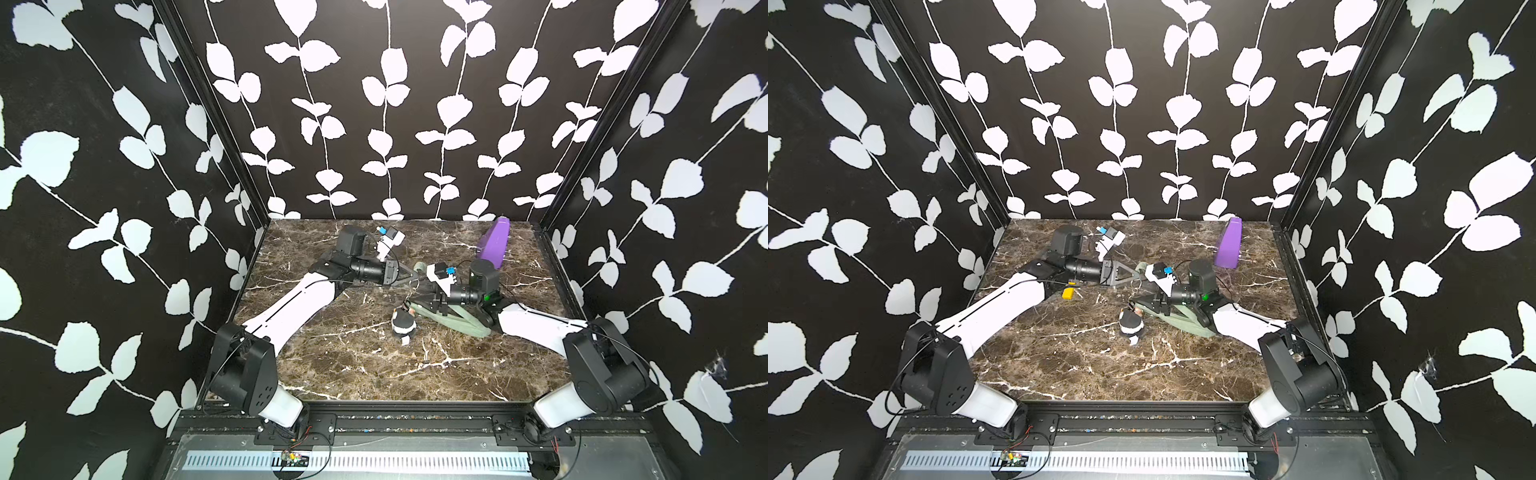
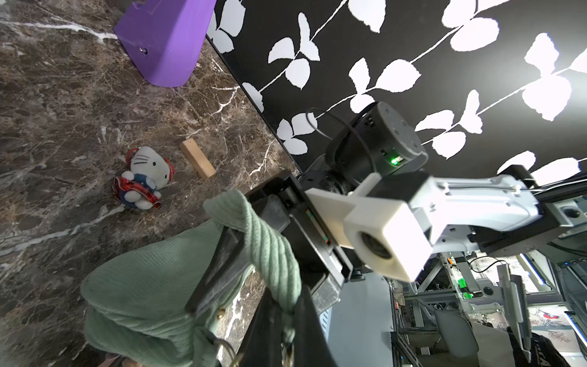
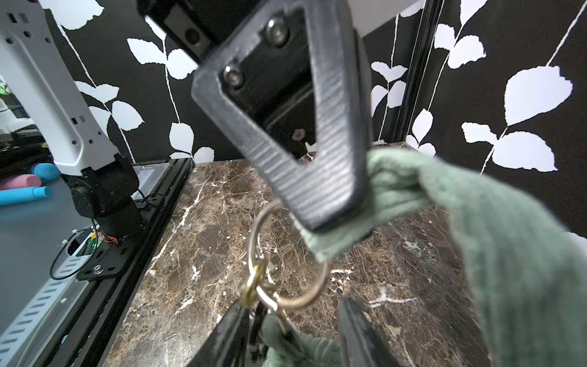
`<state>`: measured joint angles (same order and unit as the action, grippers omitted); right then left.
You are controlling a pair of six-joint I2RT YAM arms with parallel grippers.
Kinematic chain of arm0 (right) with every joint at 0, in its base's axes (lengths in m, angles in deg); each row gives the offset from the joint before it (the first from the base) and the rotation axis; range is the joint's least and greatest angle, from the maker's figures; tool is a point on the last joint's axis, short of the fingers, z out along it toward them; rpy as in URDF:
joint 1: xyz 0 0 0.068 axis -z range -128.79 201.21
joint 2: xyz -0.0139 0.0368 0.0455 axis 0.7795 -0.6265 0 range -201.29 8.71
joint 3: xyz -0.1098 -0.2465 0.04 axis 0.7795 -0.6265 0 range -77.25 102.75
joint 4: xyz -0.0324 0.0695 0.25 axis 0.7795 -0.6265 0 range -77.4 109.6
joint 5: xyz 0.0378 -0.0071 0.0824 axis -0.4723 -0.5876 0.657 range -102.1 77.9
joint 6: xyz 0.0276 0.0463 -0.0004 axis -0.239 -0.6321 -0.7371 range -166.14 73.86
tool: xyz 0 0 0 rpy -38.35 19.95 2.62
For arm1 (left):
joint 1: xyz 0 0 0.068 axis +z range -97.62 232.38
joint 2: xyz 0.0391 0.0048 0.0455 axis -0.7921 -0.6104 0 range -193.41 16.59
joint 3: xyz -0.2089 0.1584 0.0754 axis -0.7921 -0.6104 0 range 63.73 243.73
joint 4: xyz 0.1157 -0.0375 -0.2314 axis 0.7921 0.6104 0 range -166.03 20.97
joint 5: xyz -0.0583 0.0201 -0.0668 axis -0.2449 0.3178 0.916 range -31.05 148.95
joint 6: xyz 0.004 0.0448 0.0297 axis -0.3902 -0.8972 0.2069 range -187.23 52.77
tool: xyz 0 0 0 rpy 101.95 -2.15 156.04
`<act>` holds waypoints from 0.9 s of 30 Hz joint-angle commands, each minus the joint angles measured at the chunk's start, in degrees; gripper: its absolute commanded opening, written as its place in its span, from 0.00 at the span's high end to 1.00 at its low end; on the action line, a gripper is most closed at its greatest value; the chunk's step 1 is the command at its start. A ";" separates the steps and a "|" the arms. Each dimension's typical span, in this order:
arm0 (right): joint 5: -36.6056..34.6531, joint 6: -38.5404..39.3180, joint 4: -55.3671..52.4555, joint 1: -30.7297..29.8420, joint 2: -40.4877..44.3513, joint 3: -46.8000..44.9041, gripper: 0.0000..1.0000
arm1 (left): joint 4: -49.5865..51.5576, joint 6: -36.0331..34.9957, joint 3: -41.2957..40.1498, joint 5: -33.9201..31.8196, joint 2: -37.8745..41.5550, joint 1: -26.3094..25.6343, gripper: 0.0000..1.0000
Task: Remove the decoration from the bag
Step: Remove the decoration item from the bag.
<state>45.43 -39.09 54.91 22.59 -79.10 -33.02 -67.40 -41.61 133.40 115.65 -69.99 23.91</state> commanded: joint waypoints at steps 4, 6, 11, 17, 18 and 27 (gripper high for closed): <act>2.46 -1.29 1.77 -0.14 -0.33 1.15 0.55 | -3.34 1.93 2.13 1.47 0.80 -0.27 1.00; 2.45 -1.36 1.58 -0.12 -0.19 1.13 0.67 | -3.86 2.29 1.97 1.41 1.09 -0.28 1.00; 2.85 -1.59 0.43 -0.09 0.63 1.13 0.90 | -3.30 1.95 2.28 0.72 1.72 -0.27 1.00; 2.66 -2.33 0.59 -0.10 2.94 -0.61 0.94 | -1.73 1.60 3.35 -2.38 1.54 -0.27 1.00; 2.89 -2.78 0.93 -0.12 3.52 -0.96 0.96 | -1.91 1.86 3.19 -2.99 1.39 -0.27 1.00; 4.47 -10.74 7.19 -0.17 8.27 -2.56 1.00 | -4.67 5.27 4.22 -8.22 -4.04 -3.04 0.92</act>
<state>47.75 -45.65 56.16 22.59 -73.44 -35.20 -71.29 -36.60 135.24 109.40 -72.20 22.27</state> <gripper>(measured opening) 0.064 0.067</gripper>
